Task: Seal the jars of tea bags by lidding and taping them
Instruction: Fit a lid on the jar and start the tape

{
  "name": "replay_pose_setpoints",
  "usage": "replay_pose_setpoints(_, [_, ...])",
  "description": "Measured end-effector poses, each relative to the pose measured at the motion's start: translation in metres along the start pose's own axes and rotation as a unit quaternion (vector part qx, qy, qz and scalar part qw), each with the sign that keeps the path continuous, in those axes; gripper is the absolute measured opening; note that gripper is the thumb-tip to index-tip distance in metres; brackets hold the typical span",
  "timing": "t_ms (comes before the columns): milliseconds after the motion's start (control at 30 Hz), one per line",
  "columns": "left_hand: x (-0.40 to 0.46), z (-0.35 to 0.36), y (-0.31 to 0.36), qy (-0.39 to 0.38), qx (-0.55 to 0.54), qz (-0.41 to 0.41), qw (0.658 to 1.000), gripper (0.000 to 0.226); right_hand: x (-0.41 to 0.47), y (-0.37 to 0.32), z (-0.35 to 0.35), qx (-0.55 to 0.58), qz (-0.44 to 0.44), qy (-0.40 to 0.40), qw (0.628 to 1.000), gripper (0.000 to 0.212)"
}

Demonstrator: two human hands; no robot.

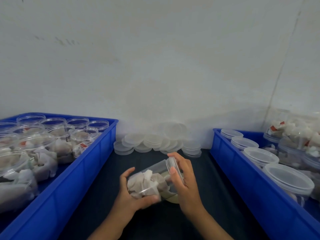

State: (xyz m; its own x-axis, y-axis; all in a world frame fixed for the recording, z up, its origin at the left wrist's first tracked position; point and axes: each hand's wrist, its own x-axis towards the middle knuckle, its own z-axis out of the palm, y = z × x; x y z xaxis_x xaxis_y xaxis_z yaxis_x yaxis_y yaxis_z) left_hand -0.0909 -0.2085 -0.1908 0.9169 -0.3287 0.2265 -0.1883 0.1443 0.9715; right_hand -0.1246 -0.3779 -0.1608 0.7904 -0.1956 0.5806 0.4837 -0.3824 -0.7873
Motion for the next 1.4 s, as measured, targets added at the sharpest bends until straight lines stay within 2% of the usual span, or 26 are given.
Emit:
replay_pose_setpoints(133, [-0.001, -0.002, 0.007, -0.015, -0.044, -0.009, 0.999, 0.100, -0.002, 0.000, 0.002, -0.023, -0.020, 0.013, 0.999, 0.036])
replay_pose_setpoints(200, [-0.002, -0.003, 0.009, -0.004, -0.068, -0.029, 0.997, 0.106, 0.001, -0.003, 0.002, -0.044, -0.049, 0.010, 0.998, 0.045])
replay_pose_setpoints(267, [-0.001, -0.002, 0.013, 0.006, -0.095, -0.044, 0.994, 0.102, 0.003, -0.005, 0.004, -0.056, -0.069, 0.001, 0.996, 0.056])
replay_pose_setpoints(433, [-0.001, -0.003, 0.028, -0.028, -0.137, -0.086, 0.986, 0.043, 0.005, -0.010, 0.000, -0.104, -0.161, -0.020, 0.981, 0.054])
replay_pose_setpoints(467, [-0.001, -0.005, 0.031, -0.046, -0.131, -0.099, 0.985, 0.039, 0.005, -0.010, -0.003, -0.112, -0.184, -0.026, 0.976, 0.052])
replay_pose_setpoints(633, [0.004, -0.010, 0.040, -0.153, -0.055, -0.158, 0.974, 0.060, 0.008, -0.013, -0.017, -0.131, -0.286, -0.035, 0.948, 0.048])
replay_pose_setpoints(833, [0.009, -0.019, 0.039, -0.171, -0.078, -0.198, 0.962, 0.060, 0.007, -0.015, -0.016, -0.154, -0.310, -0.056, 0.937, 0.049])
replay_pose_setpoints(933, [0.007, -0.017, 0.036, -0.140, -0.086, -0.173, 0.971, 0.056, 0.006, -0.016, -0.011, -0.133, -0.258, -0.054, 0.955, 0.050])
replay_pose_setpoints(1067, [-0.002, -0.006, 0.030, -0.057, -0.133, -0.137, 0.980, 0.055, 0.007, -0.022, -0.001, -0.097, -0.161, -0.038, 0.982, 0.046])
replay_pose_setpoints(1200, [-0.008, 0.008, 0.025, -0.007, -0.151, -0.079, 0.985, 0.055, 0.007, -0.029, 0.006, -0.021, -0.055, -0.020, 0.998, 0.041])
replay_pose_setpoints(1267, [-0.008, 0.010, 0.025, 0.031, -0.134, -0.072, 0.988, 0.057, 0.008, -0.034, 0.009, 0.044, 0.029, -0.011, 0.999, 0.034])
replay_pose_setpoints(1333, [-0.007, 0.009, 0.025, 0.052, -0.131, -0.065, 0.988, 0.057, 0.011, -0.037, 0.010, 0.093, 0.098, -0.013, 0.991, 0.036])
replay_pose_setpoints(1400, [-0.006, 0.006, 0.026, 0.053, -0.127, -0.056, 0.989, 0.061, 0.012, -0.041, 0.010, 0.109, 0.103, -0.009, 0.989, 0.032])
